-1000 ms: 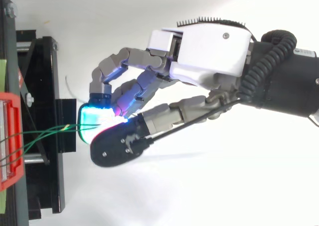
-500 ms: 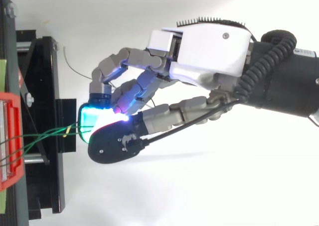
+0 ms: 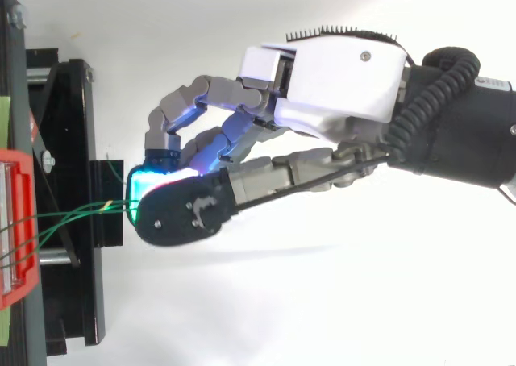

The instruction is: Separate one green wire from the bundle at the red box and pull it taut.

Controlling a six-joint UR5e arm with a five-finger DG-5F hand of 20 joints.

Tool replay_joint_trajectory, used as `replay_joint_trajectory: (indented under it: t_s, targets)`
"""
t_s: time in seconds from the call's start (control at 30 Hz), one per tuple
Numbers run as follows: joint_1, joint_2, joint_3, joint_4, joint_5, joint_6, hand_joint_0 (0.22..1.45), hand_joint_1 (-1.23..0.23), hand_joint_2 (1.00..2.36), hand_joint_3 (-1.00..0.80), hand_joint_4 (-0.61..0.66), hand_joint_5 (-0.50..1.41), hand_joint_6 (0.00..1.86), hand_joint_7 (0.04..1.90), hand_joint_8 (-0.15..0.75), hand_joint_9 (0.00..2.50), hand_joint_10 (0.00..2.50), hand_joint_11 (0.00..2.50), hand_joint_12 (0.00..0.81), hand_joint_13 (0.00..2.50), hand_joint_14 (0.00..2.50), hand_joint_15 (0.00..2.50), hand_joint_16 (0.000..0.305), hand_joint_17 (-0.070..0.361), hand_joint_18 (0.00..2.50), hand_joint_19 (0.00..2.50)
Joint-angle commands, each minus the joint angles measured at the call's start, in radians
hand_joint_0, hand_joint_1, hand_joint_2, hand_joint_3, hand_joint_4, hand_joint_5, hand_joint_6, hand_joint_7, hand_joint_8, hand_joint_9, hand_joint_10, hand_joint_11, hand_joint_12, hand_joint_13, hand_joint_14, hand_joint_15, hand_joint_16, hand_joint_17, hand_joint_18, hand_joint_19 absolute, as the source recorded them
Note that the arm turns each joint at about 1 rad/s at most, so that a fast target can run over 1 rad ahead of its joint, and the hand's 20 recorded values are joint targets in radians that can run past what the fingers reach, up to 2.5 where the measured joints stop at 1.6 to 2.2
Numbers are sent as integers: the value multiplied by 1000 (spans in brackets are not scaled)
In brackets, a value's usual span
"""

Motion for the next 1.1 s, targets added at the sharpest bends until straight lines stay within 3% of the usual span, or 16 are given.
replay_joint_trajectory:
  t_s: [0.0,0.17,0.3,0.47,0.8,0.93,1.07]
  targets:
    - [0,0,0,0,0,0,543,-510,1018,-264,109,-135,884,999,264,930,19,579,340,565,14,340,48,109,516,551]
    - [0,0,0,0,0,0,550,-485,1012,-184,120,-132,884,946,294,936,19,561,372,566,12,330,56,125,533,540]
    - [0,0,2,0,0,0,543,-628,1011,-136,140,-132,882,951,305,936,17,566,386,578,12,322,59,132,561,522]
    - [0,0,6,-2,0,0,548,-717,1014,-263,129,-146,881,978,265,899,19,592,342,554,13,340,48,109,502,546]
    - [-2,0,5,-14,0,3,504,-859,1000,-500,130,-141,879,945,268,905,18,578,349,566,13,330,50,113,545,533]
    - [-2,2,6,-14,0,3,476,-824,1000,-500,137,-137,877,926,275,908,20,582,359,573,13,324,52,118,562,525]
    - [-2,2,6,-12,0,2,501,-681,1001,-484,128,-132,865,959,267,916,18,581,351,569,13,329,51,114,549,530]
